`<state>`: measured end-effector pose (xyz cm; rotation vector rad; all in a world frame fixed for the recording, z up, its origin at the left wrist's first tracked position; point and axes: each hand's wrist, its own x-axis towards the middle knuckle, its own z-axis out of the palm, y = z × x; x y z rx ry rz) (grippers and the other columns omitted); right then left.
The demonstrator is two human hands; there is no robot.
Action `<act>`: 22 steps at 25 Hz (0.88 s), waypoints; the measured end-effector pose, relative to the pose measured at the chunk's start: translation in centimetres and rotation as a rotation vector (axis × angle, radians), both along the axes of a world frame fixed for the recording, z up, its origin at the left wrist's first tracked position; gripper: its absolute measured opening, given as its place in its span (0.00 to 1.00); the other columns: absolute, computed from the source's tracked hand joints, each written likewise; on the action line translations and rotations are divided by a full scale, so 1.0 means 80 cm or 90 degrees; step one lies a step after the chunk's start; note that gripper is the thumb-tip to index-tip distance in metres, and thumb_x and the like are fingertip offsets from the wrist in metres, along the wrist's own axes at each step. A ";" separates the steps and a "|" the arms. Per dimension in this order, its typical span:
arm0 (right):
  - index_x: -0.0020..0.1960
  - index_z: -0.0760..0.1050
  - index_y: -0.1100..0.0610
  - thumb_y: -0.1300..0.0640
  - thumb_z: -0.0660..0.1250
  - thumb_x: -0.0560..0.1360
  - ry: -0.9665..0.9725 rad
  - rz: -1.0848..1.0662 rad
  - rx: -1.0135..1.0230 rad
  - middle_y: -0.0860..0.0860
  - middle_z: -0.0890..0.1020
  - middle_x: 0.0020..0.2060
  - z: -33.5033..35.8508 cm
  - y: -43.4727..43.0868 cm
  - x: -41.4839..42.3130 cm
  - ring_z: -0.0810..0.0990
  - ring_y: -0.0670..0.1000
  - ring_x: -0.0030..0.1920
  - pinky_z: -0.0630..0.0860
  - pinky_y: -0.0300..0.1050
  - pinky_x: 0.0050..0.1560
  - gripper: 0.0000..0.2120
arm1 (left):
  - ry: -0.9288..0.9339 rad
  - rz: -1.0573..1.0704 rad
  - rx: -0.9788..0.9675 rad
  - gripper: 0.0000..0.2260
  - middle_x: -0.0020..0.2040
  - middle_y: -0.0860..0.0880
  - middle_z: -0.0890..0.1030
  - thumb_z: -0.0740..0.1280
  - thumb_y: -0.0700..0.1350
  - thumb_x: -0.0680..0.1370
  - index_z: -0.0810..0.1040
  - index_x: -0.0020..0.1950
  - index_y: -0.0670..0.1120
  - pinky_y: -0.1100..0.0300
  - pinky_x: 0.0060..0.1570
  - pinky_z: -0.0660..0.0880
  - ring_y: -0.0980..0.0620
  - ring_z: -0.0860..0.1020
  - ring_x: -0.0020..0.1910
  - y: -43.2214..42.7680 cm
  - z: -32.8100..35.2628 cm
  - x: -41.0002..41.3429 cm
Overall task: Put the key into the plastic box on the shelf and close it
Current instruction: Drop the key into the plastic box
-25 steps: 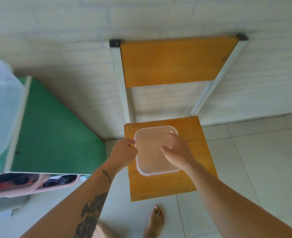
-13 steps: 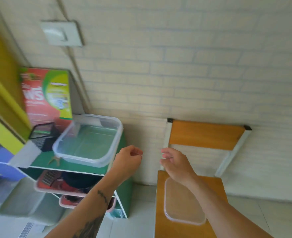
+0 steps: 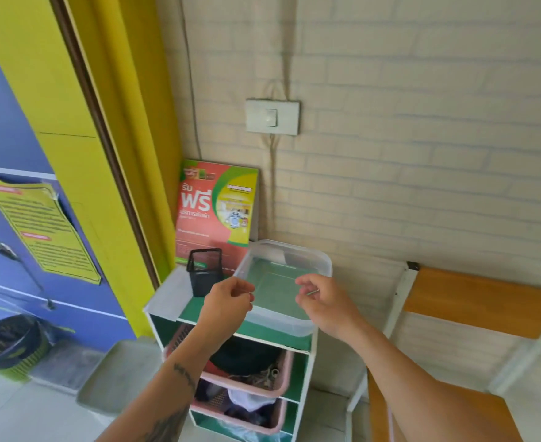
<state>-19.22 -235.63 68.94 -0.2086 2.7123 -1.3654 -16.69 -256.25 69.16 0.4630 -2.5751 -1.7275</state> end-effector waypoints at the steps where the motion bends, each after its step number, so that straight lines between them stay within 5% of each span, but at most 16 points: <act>1: 0.64 0.77 0.54 0.58 0.69 0.76 0.000 0.001 0.013 0.51 0.80 0.53 -0.003 -0.018 -0.002 0.81 0.50 0.52 0.78 0.51 0.59 0.16 | -0.001 0.016 0.003 0.11 0.43 0.46 0.85 0.63 0.35 0.75 0.81 0.44 0.49 0.57 0.40 0.78 0.47 0.84 0.42 -0.020 -0.005 -0.003; 10: 0.70 0.72 0.54 0.55 0.65 0.78 -0.043 0.082 0.277 0.52 0.78 0.64 -0.033 -0.092 -0.007 0.77 0.54 0.63 0.74 0.49 0.63 0.21 | -0.062 0.021 -0.162 0.14 0.55 0.45 0.80 0.67 0.43 0.76 0.79 0.62 0.46 0.54 0.54 0.75 0.46 0.78 0.54 -0.086 -0.079 -0.034; 14: 0.56 0.77 0.53 0.53 0.62 0.79 -0.031 0.097 0.407 0.52 0.81 0.52 -0.049 -0.096 -0.009 0.79 0.55 0.50 0.77 0.50 0.51 0.09 | -0.102 -0.042 -0.261 0.26 0.67 0.44 0.73 0.69 0.51 0.75 0.71 0.72 0.49 0.46 0.65 0.72 0.42 0.72 0.65 -0.077 -0.111 -0.048; 17: 0.48 0.75 0.54 0.53 0.60 0.81 -0.002 0.090 0.454 0.51 0.80 0.43 -0.058 -0.096 -0.011 0.79 0.56 0.44 0.78 0.52 0.45 0.08 | -0.120 -0.061 -0.378 0.27 0.67 0.44 0.70 0.69 0.54 0.76 0.67 0.73 0.49 0.46 0.63 0.72 0.41 0.70 0.66 -0.070 -0.121 -0.057; 22: 0.48 0.76 0.55 0.54 0.60 0.81 0.033 0.126 0.477 0.52 0.79 0.40 -0.063 -0.092 -0.016 0.78 0.56 0.40 0.75 0.49 0.41 0.09 | -0.112 -0.067 -0.406 0.15 0.57 0.45 0.75 0.65 0.41 0.75 0.73 0.62 0.46 0.49 0.51 0.76 0.42 0.75 0.55 -0.081 -0.120 -0.063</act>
